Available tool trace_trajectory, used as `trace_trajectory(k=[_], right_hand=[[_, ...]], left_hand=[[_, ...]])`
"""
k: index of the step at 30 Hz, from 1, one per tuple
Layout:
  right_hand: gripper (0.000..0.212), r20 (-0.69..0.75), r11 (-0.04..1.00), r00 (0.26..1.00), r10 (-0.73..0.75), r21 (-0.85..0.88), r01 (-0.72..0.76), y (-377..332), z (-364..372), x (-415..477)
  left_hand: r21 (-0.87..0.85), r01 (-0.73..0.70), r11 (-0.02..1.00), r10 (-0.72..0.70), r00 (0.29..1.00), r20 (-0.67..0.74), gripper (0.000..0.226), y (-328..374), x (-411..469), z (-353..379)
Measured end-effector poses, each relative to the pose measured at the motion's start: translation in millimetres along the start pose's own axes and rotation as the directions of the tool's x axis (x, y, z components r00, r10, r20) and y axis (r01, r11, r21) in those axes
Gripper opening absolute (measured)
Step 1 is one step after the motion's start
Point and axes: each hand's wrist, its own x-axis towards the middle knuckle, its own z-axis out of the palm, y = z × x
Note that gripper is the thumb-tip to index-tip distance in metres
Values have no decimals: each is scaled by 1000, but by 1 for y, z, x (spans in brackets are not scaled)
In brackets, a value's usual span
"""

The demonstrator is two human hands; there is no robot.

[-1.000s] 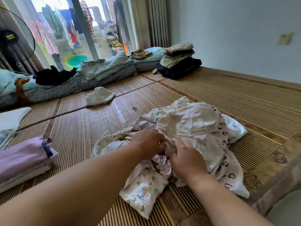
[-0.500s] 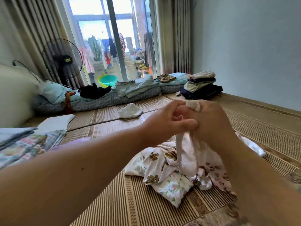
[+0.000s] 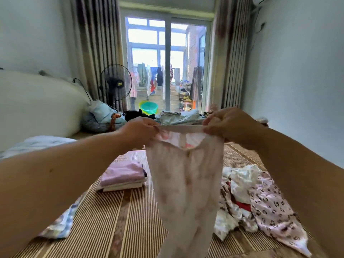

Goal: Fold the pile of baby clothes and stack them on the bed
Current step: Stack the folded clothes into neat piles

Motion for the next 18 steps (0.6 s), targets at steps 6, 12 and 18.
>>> trace_trajectory(k=[6,12,18], right_hand=[[18,-9,811,1000,-11,-585,4,-34,28,5],[17,-70,908,993,98,-403,-118,-54,28,15],[24,78,987,994,-72,152,59,-64,29,9]], left_hand=[[397,-74,915,99,994,-43,22,24,-18,-53],[457,-43,889,109,987,-119,16,36,-35,-92],[-69,-100,993,105,991,81,26,16,-50,-115]])
